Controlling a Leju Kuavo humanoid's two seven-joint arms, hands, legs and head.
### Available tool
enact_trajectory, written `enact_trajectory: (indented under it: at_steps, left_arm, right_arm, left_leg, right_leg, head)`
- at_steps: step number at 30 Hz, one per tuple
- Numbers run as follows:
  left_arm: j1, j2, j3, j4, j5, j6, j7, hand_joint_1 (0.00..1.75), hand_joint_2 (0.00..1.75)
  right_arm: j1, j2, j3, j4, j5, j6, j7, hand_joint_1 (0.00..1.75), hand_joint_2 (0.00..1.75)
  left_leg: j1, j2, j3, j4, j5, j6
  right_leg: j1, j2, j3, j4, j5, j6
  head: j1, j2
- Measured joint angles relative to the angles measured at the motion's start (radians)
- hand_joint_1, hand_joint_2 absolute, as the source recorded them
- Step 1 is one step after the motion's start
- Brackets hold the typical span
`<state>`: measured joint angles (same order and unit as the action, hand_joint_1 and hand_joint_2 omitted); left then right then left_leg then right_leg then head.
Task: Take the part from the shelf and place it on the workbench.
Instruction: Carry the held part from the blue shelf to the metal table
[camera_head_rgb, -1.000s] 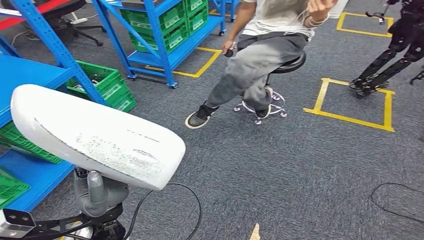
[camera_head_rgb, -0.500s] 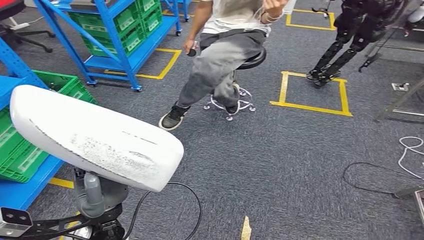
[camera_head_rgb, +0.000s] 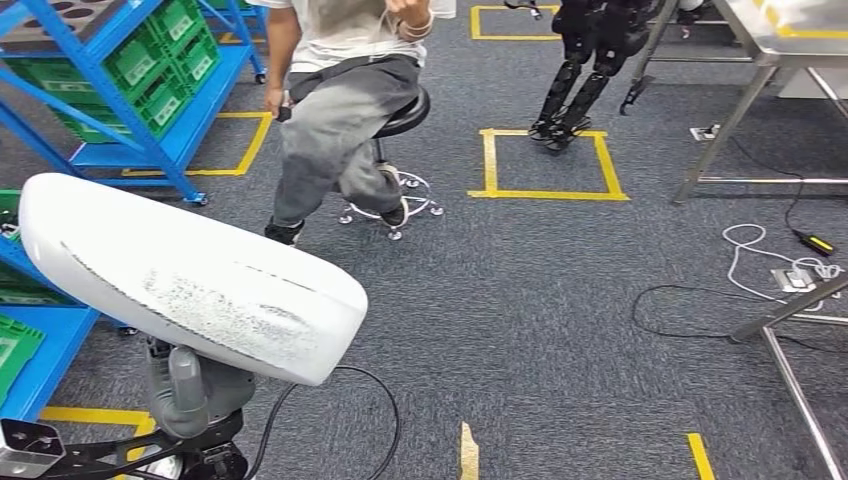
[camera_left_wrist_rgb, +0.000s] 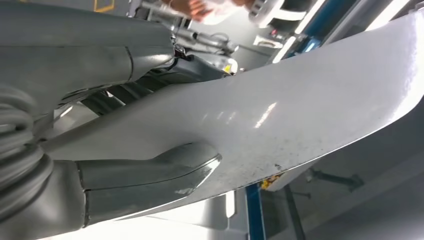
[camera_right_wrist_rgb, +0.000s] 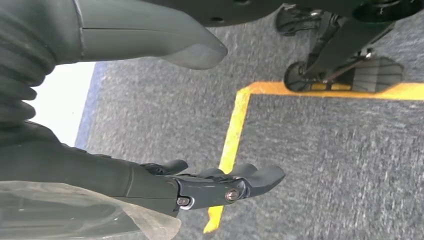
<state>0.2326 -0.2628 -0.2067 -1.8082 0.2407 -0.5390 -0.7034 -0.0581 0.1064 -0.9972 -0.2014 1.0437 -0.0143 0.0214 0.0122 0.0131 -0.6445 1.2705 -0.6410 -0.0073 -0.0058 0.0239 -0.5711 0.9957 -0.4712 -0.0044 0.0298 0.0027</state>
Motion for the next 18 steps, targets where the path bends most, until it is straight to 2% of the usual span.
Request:
enact_trajectory:
  at_steps: [1, 2, 3, 5, 6, 7, 8, 9, 10, 12, 13, 14, 15, 16, 17, 18]
  left_arm:
    - [0.001, 0.000, 0.002, 0.000, 0.000, 0.000, 0.000, 1.75, 1.75]
    - [0.001, 0.000, 0.003, 0.001, 0.000, 0.000, 0.000, 1.75, 1.75]
    - [0.001, 0.000, 0.004, 0.001, 0.000, 0.000, 0.000, 1.75, 1.75]
    - [0.002, 0.000, 0.004, 0.001, 0.000, -0.001, 0.000, 1.75, 1.75]
    - [0.002, 0.000, 0.004, 0.001, 0.001, -0.002, 0.000, 1.75, 1.75]
    - [0.002, -0.001, 0.005, 0.001, 0.002, -0.004, 0.000, 1.75, 1.75]
    - [0.003, -0.001, 0.006, 0.001, 0.005, -0.007, 0.000, 1.75, 1.75]
    - [0.003, -0.002, 0.006, 0.001, 0.007, -0.010, 0.000, 1.75, 1.75]
    - [0.003, -0.003, 0.006, 0.001, 0.009, -0.013, 0.000, 1.75, 1.75]
    - [0.004, -0.005, 0.007, 0.001, 0.010, -0.018, 0.000, 1.75, 1.75]
    - [0.004, -0.006, 0.008, 0.001, 0.010, -0.020, 0.000, 1.75, 1.75]
    - [0.005, -0.006, 0.009, 0.001, 0.009, -0.021, 0.000, 1.75, 1.75]
    - [0.006, -0.006, 0.010, 0.001, 0.005, -0.022, 0.000, 1.75, 1.75]
    - [0.006, -0.006, 0.011, 0.001, -0.003, -0.023, 0.000, 1.75, 1.75]
    - [0.006, -0.006, 0.010, 0.002, -0.013, -0.025, 0.000, 1.75, 1.75]
    - [0.006, -0.006, 0.009, 0.002, -0.026, -0.025, 0.000, 1.75, 1.75]
  right_arm:
    - [0.000, 0.000, 0.000, 0.000, 0.000, 0.000, 0.000, 0.00, 1.75]
    - [0.001, 0.000, 0.000, 0.000, 0.000, 0.000, 0.000, 0.00, 1.75]
    - [0.002, 0.000, 0.000, 0.000, 0.000, 0.000, 0.000, 0.00, 1.75]
    - [0.002, 0.000, 0.000, 0.000, 0.000, 0.000, 0.000, 0.00, 1.75]
    - [0.001, 0.001, 0.000, 0.000, 0.000, 0.001, 0.000, 0.00, 1.75]
    - [0.000, 0.001, 0.000, 0.000, 0.000, 0.001, 0.000, 0.00, 1.75]
    - [0.001, 0.001, 0.000, 0.000, 0.000, 0.001, -0.001, 0.00, 1.75]
    - [0.003, 0.001, 0.000, 0.000, 0.000, 0.002, -0.001, 0.00, 1.75]
    - [0.005, 0.001, 0.000, 0.000, 0.000, 0.002, -0.002, 0.00, 1.75]
    - [0.007, 0.001, -0.001, 0.000, 0.000, 0.004, -0.003, 0.00, 1.75]
    - [0.005, 0.001, -0.001, 0.000, 0.000, 0.004, -0.004, 0.00, 1.75]
    - [0.002, 0.001, -0.001, 0.000, 0.000, 0.005, -0.004, 0.00, 1.75]
    - [0.001, 0.001, -0.001, 0.000, -0.001, 0.007, -0.005, 0.00, 1.75]
    - [0.001, 0.001, -0.001, 0.000, -0.002, 0.008, -0.006, 0.00, 1.75]
    - [0.001, 0.001, -0.002, 0.000, -0.003, 0.009, -0.008, 0.00, 1.75]
    - [0.003, 0.001, -0.004, 0.000, -0.006, 0.010, -0.011, 0.00, 1.75]
  left_leg:
    - [0.000, -0.002, -0.013, 0.024, 0.002, 0.001]
    - [-0.001, -0.005, -0.010, 0.012, 0.024, 0.004]
    - [-0.001, -0.012, 0.009, -0.038, 0.062, 0.008]
    - [0.002, -0.063, 0.062, -0.168, 0.129, 0.018]
    - [0.002, -0.088, 0.080, -0.215, 0.145, 0.021]
    - [0.001, -0.105, 0.088, -0.238, 0.146, 0.022]
    - [0.000, -0.104, 0.090, -0.245, 0.143, 0.023]
    - [-0.001, -0.093, 0.091, -0.250, 0.144, 0.026]
    - [-0.001, -0.080, 0.095, -0.256, 0.147, 0.030]
    - [0.003, -0.051, 0.101, -0.270, 0.153, 0.041]
    - [0.002, -0.034, 0.103, -0.272, 0.154, 0.044]
    - [0.002, -0.018, 0.103, -0.273, 0.153, 0.046]
    - [0.001, -0.001, 0.103, -0.273, 0.152, 0.047]
    - [0.000, 0.015, 0.104, -0.272, 0.150, 0.047]
    - [0.000, 0.029, 0.104, -0.272, 0.149, 0.045]
    - [0.000, 0.041, 0.106, -0.272, 0.147, 0.043]
  right_leg:
    - [0.001, 0.015, 0.001, 0.001, 0.000, -0.001]
    - [0.002, 0.030, 0.002, 0.002, 0.000, -0.001]
    - [0.003, 0.046, 0.003, 0.003, 0.000, -0.001]
    - [0.003, 0.074, 0.000, 0.009, -0.001, 0.003]
    - [0.001, 0.087, -0.006, 0.012, 0.000, 0.007]
    - [-0.002, 0.098, -0.013, 0.014, 0.001, 0.014]
    - [-0.004, 0.109, -0.018, 0.014, 0.004, 0.021]
    - [-0.008, 0.119, -0.025, 0.011, 0.006, 0.028]
    - [-0.010, 0.112, -0.031, 0.014, 0.004, 0.033]
    - [-0.010, 0.062, -0.062, 0.065, -0.026, 0.040]
    - [-0.010, 0.027, -0.090, 0.122, -0.055, 0.044]
    - [-0.011, 0.004, -0.124, 0.188, -0.084, 0.049]
    - [-0.013, -0.007, -0.153, 0.245, -0.106, 0.054]
    - [-0.015, -0.014, -0.168, 0.278, -0.112, 0.059]
    - [-0.016, -0.019, -0.163, 0.272, -0.101, 0.062]
    - [-0.017, -0.026, -0.137, 0.230, -0.075, 0.064]
  head:
    - [0.000, 0.000]
    - [0.000, 0.000]
    - [0.000, 0.000]
    - [0.001, 0.000]
    - [0.000, 0.000]
    - [0.000, 0.000]
    - [0.000, 0.000]
    - [-0.001, 0.000]
    - [0.000, 0.000]
    - [0.004, 0.000]
    - [0.005, 0.000]
    - [0.007, 0.000]
    - [0.006, 0.000]
    - [0.006, 0.000]
    - [0.006, 0.000]
    - [0.006, 0.000]
